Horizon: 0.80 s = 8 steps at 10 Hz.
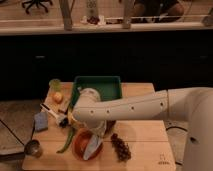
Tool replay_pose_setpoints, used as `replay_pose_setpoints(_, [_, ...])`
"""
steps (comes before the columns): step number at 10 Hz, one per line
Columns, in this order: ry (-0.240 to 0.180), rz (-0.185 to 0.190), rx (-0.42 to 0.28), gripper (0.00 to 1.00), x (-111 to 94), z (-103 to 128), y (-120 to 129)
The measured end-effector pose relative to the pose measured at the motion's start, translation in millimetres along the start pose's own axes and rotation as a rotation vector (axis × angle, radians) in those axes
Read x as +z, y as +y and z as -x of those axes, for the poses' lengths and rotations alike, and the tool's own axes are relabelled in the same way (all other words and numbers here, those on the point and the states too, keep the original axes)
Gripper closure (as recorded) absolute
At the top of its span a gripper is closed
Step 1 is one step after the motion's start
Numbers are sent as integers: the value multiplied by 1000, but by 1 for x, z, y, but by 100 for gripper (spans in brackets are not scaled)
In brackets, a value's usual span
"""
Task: Wipe red bowl with towel
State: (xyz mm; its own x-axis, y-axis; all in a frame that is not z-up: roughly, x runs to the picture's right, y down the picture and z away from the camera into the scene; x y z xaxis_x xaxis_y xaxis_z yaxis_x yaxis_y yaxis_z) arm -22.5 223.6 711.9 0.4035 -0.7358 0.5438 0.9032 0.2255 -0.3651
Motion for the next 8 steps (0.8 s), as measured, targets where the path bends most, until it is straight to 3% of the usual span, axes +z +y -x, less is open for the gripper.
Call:
replay_pose_setpoints(2, [32, -4, 22, 97, -11, -15, -1])
replay_pose_setpoints(5, [47, 0, 5, 97, -19, -29, -20])
replay_pose_setpoints(8, [17, 4, -69, 97, -11, -23, -54])
